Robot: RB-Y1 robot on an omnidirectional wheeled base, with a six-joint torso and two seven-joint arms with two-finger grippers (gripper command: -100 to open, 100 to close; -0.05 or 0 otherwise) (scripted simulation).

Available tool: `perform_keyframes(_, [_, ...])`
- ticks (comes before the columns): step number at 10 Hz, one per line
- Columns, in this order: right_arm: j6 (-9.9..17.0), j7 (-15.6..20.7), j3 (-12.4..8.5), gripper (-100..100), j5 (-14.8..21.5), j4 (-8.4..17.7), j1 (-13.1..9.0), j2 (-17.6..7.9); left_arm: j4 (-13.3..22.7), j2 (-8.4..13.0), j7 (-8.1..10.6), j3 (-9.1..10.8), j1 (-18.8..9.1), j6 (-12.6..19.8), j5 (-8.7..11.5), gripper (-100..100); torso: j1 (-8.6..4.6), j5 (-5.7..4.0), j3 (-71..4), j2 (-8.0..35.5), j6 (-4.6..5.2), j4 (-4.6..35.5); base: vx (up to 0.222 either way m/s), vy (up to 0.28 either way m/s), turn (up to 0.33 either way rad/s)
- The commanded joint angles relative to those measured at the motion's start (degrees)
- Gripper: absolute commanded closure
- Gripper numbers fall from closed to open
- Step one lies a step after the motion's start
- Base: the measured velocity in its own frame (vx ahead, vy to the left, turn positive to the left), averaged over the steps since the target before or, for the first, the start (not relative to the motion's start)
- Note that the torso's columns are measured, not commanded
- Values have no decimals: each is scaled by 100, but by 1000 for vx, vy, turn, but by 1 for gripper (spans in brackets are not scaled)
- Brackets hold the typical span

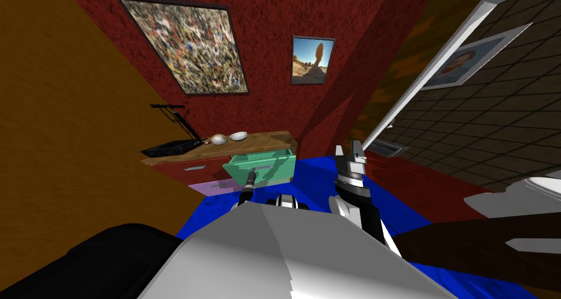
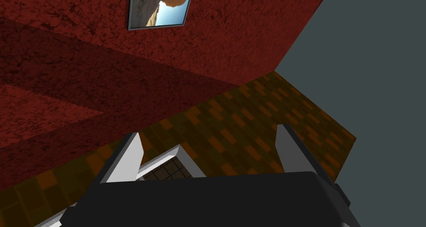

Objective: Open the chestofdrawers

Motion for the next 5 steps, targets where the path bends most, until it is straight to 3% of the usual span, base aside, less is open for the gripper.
perform_keyframes(1, [0,0,0,0,0,0,0,0,-29,235,211,158,111,-16,106,100,2,1,-1,0,-1,-1,-187,-103,-126])
perform_keyframes(3, [0,0,0,0,0,0,1,0,29,260,220,195,128,-79,121,100,9,-1,-10,-14,-1,2,-112,-77,-53])
perform_keyframes(4, [0,0,-1,0,0,0,2,-1,-250,333,299,236,214,168,153,-100,20,-5,-22,-33,-2,3,-27,-20,-13])
perform_keyframes(5, [-1,0,-1,0,0,-1,2,-1,-250,333,299,236,214,168,153,-100,24,-4,-23,-31,-12,0,-10,-17,-18])
